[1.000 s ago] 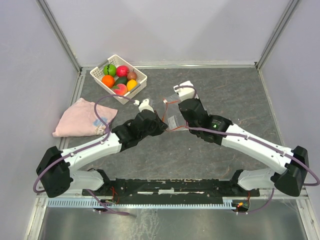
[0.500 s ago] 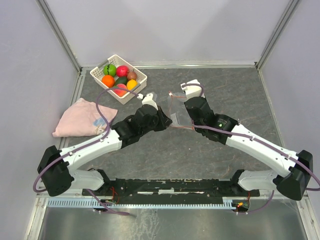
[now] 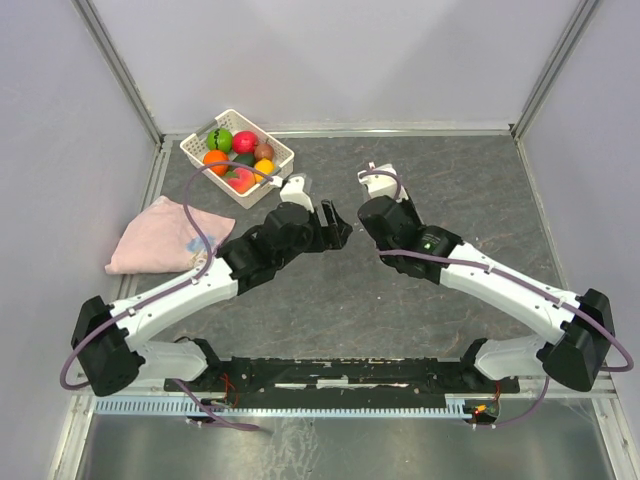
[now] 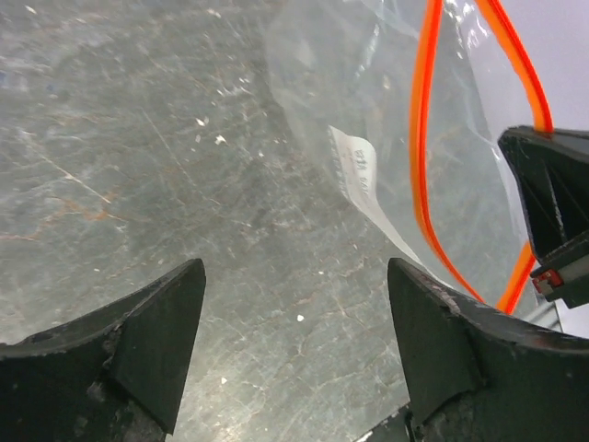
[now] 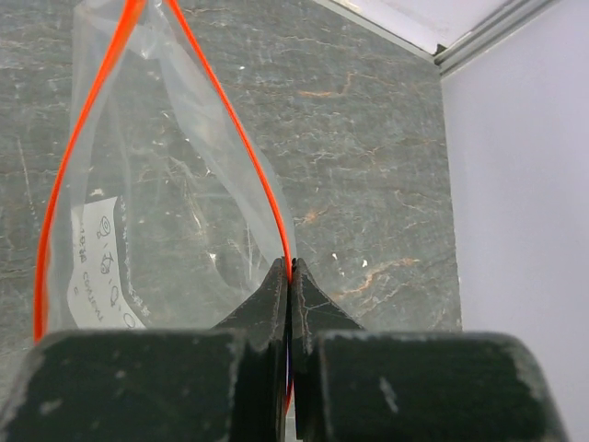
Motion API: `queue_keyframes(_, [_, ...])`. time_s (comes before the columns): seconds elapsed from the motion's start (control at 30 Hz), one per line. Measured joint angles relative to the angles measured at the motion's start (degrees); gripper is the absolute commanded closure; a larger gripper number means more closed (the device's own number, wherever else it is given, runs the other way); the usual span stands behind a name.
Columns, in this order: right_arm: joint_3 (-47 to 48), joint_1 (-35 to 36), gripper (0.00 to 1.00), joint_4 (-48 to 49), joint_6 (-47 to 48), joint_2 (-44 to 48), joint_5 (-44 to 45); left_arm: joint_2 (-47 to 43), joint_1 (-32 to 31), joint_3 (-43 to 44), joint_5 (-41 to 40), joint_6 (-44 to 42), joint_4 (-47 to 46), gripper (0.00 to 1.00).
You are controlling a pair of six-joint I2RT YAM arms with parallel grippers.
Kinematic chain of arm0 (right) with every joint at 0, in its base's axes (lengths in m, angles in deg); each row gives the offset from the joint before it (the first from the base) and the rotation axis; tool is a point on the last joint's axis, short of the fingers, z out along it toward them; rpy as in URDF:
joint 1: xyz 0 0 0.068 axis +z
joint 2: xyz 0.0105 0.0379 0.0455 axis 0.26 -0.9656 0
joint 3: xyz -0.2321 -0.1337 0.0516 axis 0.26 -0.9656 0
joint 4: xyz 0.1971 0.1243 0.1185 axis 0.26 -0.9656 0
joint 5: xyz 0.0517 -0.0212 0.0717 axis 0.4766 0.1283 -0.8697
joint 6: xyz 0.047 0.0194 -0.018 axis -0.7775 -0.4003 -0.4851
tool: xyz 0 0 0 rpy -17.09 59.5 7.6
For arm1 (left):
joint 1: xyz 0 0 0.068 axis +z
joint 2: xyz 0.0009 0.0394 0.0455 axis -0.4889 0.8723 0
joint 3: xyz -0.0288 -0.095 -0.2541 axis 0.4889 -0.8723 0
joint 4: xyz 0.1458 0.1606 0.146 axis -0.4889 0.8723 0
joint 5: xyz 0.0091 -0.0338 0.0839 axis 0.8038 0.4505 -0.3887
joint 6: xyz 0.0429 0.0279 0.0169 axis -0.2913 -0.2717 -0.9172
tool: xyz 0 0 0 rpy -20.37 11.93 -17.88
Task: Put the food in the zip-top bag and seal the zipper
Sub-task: Open the zipper of the food storage bag at the center of the board, then move the bin to the center of the board.
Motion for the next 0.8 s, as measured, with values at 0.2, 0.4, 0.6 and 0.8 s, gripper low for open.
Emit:
queue_keyframes(0.2, [0.8,0.0,0.98,-0.1,0.0,-1.1,3.0,-3.4,2.2,0.0,-4.9,-3.4,2.2,0.03])
queue_keyframes(0.4, [1.2,0.0,0.98,0.2,0.6,-2.4,3.9,-3.8,13.1,0.0,-4.4,-4.1,3.9,0.03])
queue_keyframes(0.6, [1.1,0.0,0.98,1.7,0.7,-3.4,2.2,0.1,24.8,2.1,-2.8,-4.4,6.0,0.04])
queue_keyframes(0.8, [1.1,0.0,0.98,3.7,1.1,-4.3,0.7,11.8,32.0,12.6,-3.5,-7.2,11.9,0.04])
